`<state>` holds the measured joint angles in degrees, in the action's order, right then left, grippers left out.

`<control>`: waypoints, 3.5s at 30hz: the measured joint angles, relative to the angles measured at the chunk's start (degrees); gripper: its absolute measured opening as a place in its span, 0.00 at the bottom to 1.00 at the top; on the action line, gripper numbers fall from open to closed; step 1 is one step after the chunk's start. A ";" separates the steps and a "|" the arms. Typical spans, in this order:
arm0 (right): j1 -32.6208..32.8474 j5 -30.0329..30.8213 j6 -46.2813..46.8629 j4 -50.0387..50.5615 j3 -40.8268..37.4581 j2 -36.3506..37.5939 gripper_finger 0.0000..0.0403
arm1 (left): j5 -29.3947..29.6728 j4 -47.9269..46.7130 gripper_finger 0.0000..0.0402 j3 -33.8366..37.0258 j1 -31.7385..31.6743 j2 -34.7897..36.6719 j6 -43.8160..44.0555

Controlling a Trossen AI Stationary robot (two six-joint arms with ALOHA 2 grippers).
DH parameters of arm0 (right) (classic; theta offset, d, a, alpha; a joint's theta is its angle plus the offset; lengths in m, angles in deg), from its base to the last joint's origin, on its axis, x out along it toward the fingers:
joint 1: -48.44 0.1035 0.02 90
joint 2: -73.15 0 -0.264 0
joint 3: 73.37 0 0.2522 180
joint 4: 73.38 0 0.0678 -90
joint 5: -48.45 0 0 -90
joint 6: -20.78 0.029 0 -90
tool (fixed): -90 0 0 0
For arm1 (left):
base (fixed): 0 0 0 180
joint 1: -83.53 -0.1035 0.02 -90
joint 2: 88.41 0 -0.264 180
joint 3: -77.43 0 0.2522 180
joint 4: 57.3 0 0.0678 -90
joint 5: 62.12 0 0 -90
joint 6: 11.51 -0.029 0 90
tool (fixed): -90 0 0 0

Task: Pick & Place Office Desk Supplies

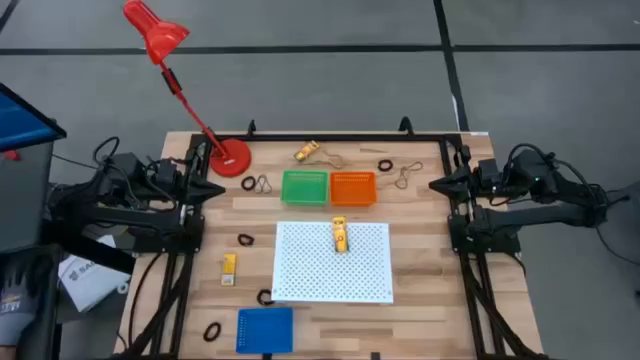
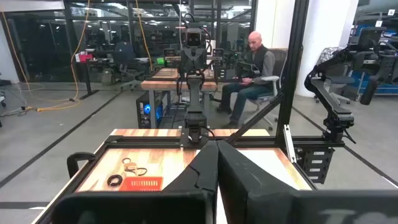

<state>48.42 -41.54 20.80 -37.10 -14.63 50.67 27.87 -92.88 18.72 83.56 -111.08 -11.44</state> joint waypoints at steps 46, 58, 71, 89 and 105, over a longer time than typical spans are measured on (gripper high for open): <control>-0.01 0.00 -0.01 0.00 -0.01 0.00 0.04 | -0.02 0.00 0.00 0.00 -0.02 -0.01 -0.02; 0.01 0.00 3.89 -1.63 -1.26 -0.03 0.04 | -0.24 2.25 0.00 0.00 0.00 -0.36 4.85; -0.01 0.04 21.02 -12.89 -1.23 -0.75 0.04 | 0.00 6.67 0.00 -0.02 0.00 -1.97 16.86; 0.01 -8.98 28.51 -8.88 -1.23 -5.95 0.04 | 1.73 18.59 0.00 0.11 0.00 -15.79 1.22; -1.79 -14.56 29.74 -4.02 3.27 -20.28 0.04 | 29.37 23.49 0.00 0.11 0.00 -20.37 -14.24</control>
<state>46.62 -56.10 50.54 -41.12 -11.36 30.39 57.24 -69.40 18.83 83.56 -131.45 -25.68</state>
